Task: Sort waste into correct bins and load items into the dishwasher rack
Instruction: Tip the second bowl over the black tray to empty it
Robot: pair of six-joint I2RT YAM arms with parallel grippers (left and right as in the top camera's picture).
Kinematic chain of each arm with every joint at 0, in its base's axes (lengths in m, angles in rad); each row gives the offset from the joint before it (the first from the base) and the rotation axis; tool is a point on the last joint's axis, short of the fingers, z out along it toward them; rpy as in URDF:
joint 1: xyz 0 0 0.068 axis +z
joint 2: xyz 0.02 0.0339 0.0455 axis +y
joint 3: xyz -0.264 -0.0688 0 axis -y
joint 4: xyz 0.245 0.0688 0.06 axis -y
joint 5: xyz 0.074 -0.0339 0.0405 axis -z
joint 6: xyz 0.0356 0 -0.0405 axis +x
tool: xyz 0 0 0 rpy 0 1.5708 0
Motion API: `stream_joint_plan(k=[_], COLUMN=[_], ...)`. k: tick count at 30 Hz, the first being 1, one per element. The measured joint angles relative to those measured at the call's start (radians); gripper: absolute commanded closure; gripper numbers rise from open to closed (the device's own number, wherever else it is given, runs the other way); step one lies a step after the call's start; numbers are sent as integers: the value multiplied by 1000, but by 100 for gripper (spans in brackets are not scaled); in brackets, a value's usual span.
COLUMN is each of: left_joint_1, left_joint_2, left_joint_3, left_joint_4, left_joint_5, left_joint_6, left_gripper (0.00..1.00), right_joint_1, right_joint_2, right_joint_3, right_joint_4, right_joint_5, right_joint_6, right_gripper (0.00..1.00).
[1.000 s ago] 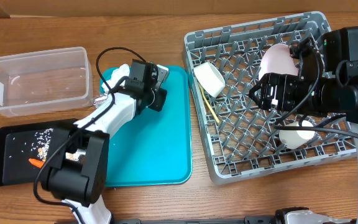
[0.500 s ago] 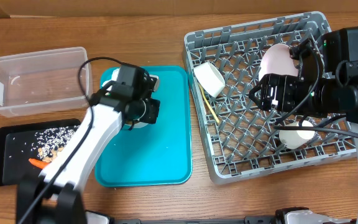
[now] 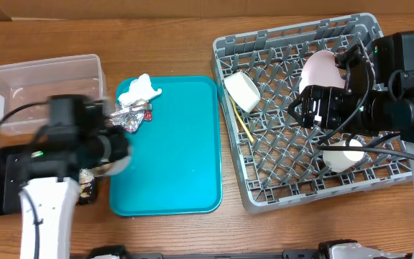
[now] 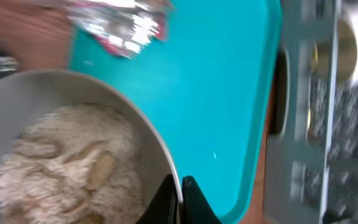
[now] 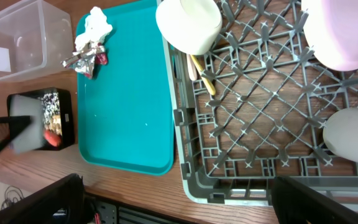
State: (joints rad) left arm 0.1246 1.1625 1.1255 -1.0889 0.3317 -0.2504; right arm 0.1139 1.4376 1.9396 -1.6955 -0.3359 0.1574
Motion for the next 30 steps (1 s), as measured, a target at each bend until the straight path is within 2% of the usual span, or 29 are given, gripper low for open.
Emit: stream_joint_plan(k=[6,11,20,25,30], left_joint_1=[377,620,815,895,954], left_joint_2=[9,122,375,455,487], left_joint_3=[-70,-185,-244,-244,-247], left_joint_4=[66,167,227,215,122], left_joint_5=[245,521,952,1075,1136], left_joint_6=[104,231,476,529,585], left_gripper=[96,96,96,96,96], right_joint_1=[0,0,0,0,0], right_joint_2=[0,0,0,0,0], right_joint_3=[0,0,0,0,0], right_joint_4=[0,0,0,0,0], right_joint_5=[0,0,0,0,0], right_joint_6=[0,0,0,0,0], right_gripper=[0,0,0,0,0])
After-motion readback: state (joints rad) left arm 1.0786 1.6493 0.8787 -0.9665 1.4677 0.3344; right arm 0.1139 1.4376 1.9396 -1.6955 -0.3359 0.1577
